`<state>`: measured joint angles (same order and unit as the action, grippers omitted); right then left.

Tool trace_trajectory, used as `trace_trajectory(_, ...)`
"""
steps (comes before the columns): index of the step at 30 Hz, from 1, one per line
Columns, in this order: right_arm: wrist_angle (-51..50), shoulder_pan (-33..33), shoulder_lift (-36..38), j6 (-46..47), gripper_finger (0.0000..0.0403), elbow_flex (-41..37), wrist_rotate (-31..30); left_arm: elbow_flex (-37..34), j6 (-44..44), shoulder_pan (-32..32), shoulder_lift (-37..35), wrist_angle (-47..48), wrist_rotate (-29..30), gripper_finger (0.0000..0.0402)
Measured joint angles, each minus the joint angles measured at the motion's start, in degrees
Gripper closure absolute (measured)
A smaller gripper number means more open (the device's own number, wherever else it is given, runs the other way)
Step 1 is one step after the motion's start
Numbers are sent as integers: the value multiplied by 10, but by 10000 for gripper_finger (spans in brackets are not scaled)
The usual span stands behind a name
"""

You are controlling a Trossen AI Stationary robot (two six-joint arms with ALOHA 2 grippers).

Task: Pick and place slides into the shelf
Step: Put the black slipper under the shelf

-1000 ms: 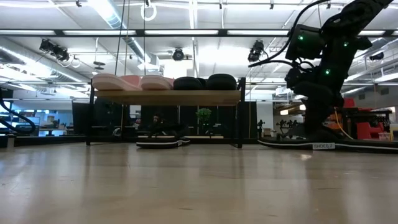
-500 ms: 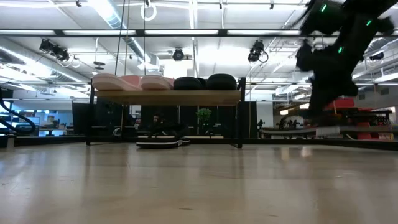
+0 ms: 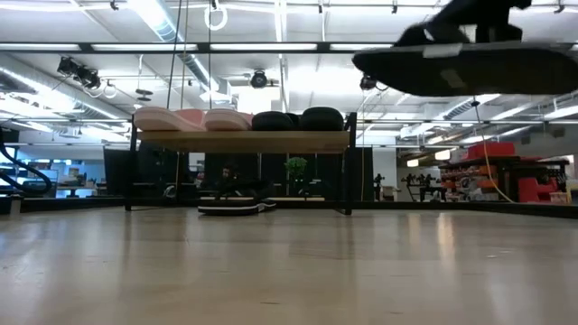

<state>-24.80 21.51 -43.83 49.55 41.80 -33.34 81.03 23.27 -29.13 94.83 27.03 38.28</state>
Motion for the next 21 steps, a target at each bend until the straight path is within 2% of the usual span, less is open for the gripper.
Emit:
trace_trajectory(6, 73, 90, -102, 18, 401, 0, -66, 0, 0, -4, -2, -1, 0, 389)
trace_trajectory(10, 175, 115, -200, 16, 401, 0, -98, 0, -12, -13, -12, -3, 0, 395)
trace_trajectory(14, 283, 94, -293, 5, 400, 0, -80, 0, -22, -21, -26, -10, 0, 387)
trace_trajectory(17, 313, 63, -351, 25, 400, -1, -49, 0, -18, -29, -36, -11, 0, 380)
trace_trajectory(21, 355, 7, -404, 48, 400, -1, -42, 0, -20, -34, -45, -16, 0, 380)
